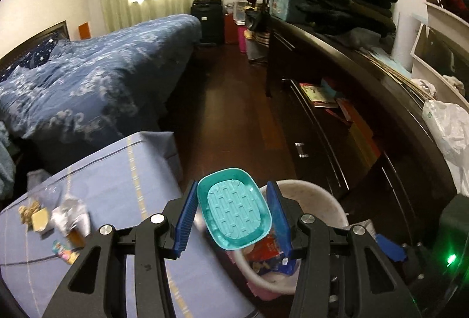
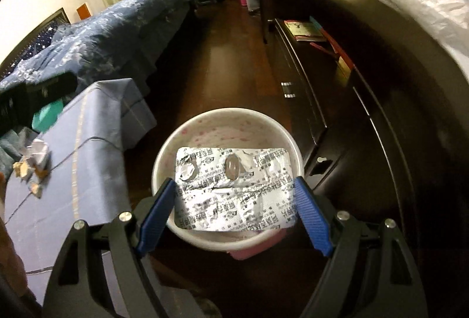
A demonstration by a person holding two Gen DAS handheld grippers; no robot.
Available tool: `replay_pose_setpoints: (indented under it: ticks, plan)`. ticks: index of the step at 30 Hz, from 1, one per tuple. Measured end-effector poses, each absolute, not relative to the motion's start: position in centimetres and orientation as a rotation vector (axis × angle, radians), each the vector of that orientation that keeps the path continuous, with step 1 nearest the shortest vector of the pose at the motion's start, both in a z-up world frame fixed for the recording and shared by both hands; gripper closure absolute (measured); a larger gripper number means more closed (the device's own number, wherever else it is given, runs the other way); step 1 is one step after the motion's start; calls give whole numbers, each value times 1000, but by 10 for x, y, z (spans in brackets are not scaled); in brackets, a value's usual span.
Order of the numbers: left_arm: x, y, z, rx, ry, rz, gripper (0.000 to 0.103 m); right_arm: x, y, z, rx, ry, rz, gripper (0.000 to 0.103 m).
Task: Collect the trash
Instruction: 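Carry soap dish and blister pack over the wastebasket and open both tools, then return to the table and close the left tool on the crumpled white receipt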
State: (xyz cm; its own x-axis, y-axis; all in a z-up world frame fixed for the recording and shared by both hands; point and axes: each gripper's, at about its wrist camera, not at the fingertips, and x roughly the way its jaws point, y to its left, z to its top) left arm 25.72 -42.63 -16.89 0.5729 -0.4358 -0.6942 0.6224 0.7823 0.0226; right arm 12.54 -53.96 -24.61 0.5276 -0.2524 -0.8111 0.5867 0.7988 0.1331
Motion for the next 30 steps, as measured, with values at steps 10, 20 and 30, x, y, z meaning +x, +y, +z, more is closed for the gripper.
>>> replay_pose_setpoints:
  ticks: [10,20,30]
  plan:
    - [266,-463,-174,293,731,-650,17,152,-556,-281,320,894,-504,11]
    - [272,-417,-162,246,723,-572,13,131,-540,-271,376,907,-499,10]
    - [283,-301,-181,188,804,-334,10,122,-475,-240,364,902,-392,7]
